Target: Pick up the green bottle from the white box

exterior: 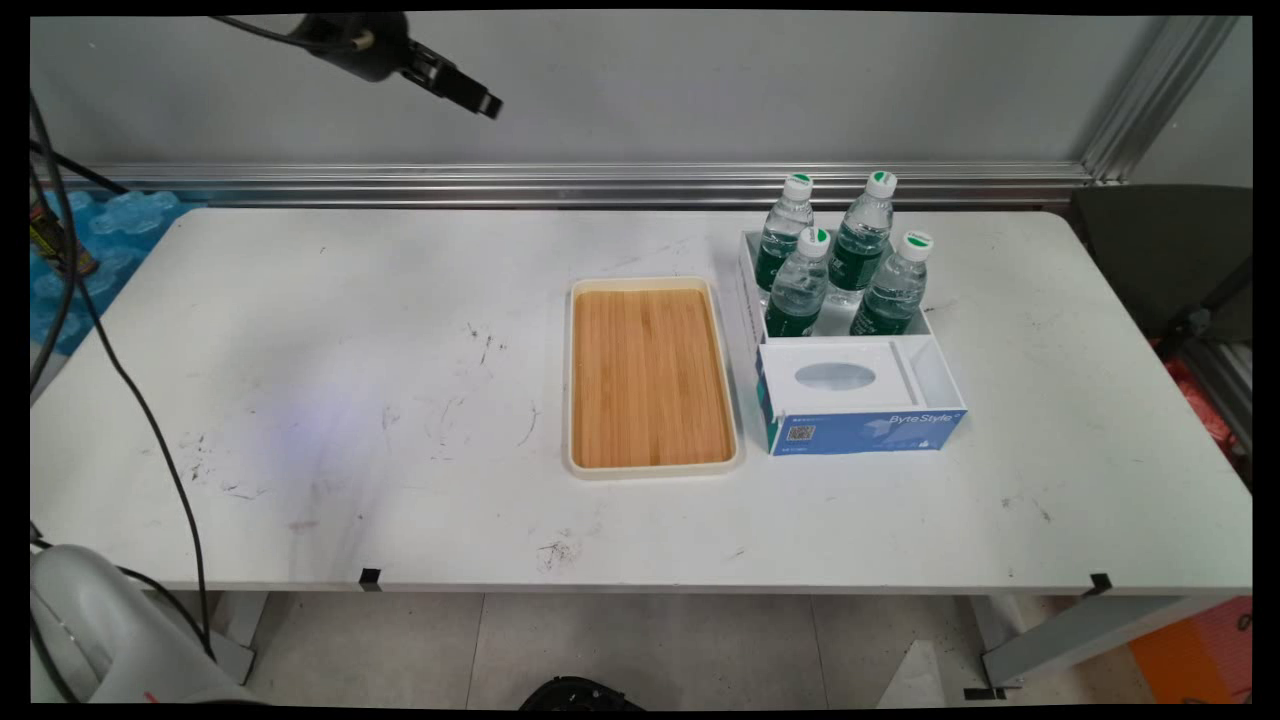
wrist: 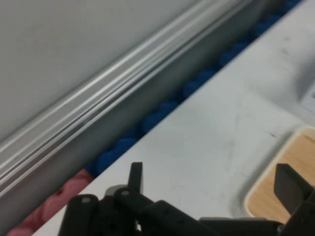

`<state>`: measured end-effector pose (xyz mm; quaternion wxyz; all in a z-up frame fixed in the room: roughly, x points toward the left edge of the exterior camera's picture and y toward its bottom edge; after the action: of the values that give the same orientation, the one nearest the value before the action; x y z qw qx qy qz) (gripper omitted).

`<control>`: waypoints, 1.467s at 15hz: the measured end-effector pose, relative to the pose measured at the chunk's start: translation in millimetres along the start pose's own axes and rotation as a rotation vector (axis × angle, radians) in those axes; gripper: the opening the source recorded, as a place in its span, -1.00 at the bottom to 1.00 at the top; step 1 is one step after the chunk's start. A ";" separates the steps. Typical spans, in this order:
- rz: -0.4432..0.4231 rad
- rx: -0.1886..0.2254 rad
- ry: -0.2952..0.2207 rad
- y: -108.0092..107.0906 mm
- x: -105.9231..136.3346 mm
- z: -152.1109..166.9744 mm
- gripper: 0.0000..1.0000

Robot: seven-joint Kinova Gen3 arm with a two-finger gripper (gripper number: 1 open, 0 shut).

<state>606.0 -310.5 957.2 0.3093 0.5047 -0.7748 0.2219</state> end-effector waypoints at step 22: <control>0.627 -0.548 0.050 35.8 74.4 172.5 1.00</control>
<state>506.8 -457.6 885.9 0.3685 0.1380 -0.9135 0.1033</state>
